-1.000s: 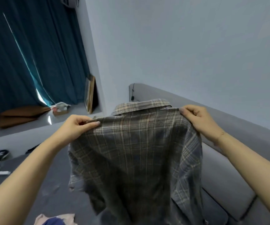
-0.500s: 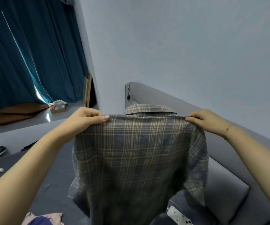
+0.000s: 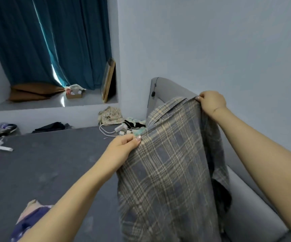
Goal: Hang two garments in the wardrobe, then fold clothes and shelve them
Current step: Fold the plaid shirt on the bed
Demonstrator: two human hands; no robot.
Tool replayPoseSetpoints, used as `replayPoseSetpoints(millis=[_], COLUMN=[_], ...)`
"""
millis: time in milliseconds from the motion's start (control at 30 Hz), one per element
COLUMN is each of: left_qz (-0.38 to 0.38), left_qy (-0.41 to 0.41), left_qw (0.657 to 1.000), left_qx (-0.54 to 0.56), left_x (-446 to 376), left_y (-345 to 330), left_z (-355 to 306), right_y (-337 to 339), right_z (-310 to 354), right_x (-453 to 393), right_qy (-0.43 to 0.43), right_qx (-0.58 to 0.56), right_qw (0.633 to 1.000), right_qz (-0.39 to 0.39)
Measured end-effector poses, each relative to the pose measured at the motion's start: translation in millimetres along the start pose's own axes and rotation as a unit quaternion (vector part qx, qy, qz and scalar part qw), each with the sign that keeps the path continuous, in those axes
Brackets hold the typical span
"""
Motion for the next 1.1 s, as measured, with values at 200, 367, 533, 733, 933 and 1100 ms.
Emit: replayPoseSetpoints(millis=[200,367,533,733,933,1100], left_qz=[-0.091,-0.113,-0.174,-0.248,-0.284,-0.280], left_qy=[0.136,0.275,0.415,0.503,0.519,0.483], left_qw=[0.986,0.948,0.883,0.814,0.796,0.829], left_qx=[0.033,0.110,0.134,0.151,0.129,0.028], left_x=[-13.8,0.9,27.7,68.5,97.4,93.3], left_y=[77.3,93.5,90.9,88.1,78.1,88.0], left_z=[135.4,290.8,464.1,647.0,732.0,729.2], right_y=[-131.5,-313.1,-532.5,-742.7,-823.2,-827.2], right_z=[168.9,291.3,371.4,405.0,417.2,418.0], right_x=[-58.0,-44.0,31.9,154.3,226.4,241.9], right_qy=[0.117,0.164,0.182,0.172,0.154,0.158], right_qx=[-0.069,0.030,-0.023,-0.134,-0.235,-0.238], right_qw=[0.988,0.965,0.914,0.881,0.875,0.877], right_qz=[0.079,0.200,0.361,0.419,0.395,0.385])
Point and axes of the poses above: each hand's wrist, its own x-axis away from the middle knuckle, its own y-axis out of the back of the hand, z = x × y, the point moved 4 cm from there along -x, towards the middle knuckle, and after that the axes turned 10 degrees about y, right-handed, at the moved point
